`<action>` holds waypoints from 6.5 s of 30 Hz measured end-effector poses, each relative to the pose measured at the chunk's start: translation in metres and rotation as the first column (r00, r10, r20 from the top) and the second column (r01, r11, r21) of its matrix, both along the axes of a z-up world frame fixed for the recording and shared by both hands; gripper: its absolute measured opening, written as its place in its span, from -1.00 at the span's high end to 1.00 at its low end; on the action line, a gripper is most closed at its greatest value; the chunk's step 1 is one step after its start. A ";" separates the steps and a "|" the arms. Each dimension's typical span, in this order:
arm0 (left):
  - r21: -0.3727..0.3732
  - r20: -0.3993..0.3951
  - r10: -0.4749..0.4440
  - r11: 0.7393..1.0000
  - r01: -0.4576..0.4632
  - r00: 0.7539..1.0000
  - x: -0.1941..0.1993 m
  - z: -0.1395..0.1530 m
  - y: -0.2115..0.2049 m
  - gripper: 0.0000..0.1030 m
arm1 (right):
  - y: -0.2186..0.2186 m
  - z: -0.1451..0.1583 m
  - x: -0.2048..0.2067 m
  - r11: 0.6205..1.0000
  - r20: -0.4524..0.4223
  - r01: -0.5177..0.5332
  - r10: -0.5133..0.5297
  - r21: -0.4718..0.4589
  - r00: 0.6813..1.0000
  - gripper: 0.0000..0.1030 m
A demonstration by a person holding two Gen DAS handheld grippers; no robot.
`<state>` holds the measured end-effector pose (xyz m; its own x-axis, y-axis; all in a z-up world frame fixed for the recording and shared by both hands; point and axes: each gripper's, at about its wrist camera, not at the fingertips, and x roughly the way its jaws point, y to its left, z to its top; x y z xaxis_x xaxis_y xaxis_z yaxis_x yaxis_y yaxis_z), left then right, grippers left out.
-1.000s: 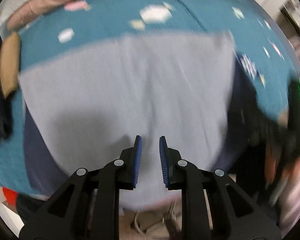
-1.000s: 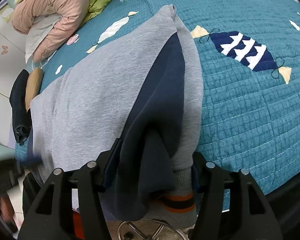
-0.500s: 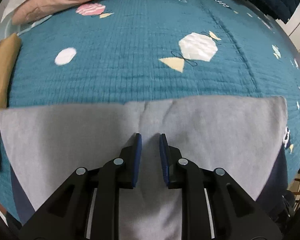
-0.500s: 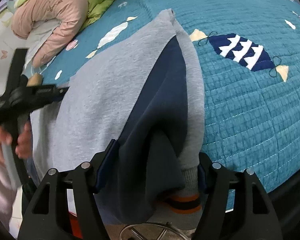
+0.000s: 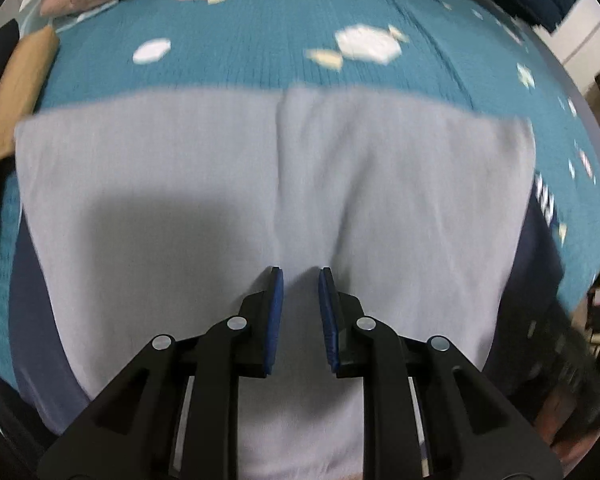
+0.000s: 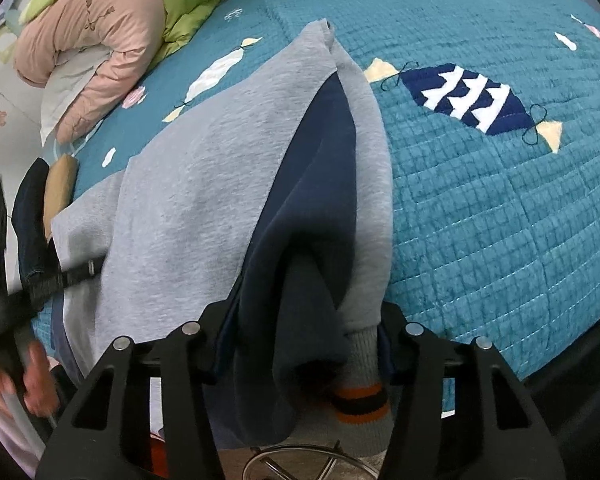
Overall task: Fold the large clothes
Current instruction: 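Grasp the orange-striped navy cuff with the right tool while the left tool hovers over the jacket, then lift the jacket end with the right tool and fold it toward the left tool, then open both tools and press the folded grey bundle flat, then grasp the orange-striped hem of the bundle with both tools and lift it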
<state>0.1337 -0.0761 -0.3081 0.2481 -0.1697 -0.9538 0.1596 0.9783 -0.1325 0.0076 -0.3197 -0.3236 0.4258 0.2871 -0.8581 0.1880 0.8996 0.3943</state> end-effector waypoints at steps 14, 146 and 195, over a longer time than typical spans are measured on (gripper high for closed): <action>0.082 0.002 -0.059 0.995 0.059 0.998 -0.085 -0.006 0.006 0.65 | 0.007 0.003 -0.002 0.999 -0.025 -0.032 0.031 -0.032 0.999 0.21; 0.106 0.019 0.155 0.982 -0.156 0.988 0.041 0.074 0.200 0.94 | 0.189 0.067 0.103 0.970 -0.156 -0.226 0.211 -0.087 0.965 0.75; -0.562 -0.385 0.094 0.765 -0.314 0.918 -0.016 -0.032 0.283 -0.90 | 0.169 -0.026 0.064 0.877 -0.111 -0.236 0.307 0.418 0.945 -0.78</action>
<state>0.1172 0.2067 -0.3405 0.0509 -0.7141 -0.6982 -0.1926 0.6789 -0.7085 0.0711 -0.1510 -0.3492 0.1412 0.6991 -0.7009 0.0548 0.7014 0.7107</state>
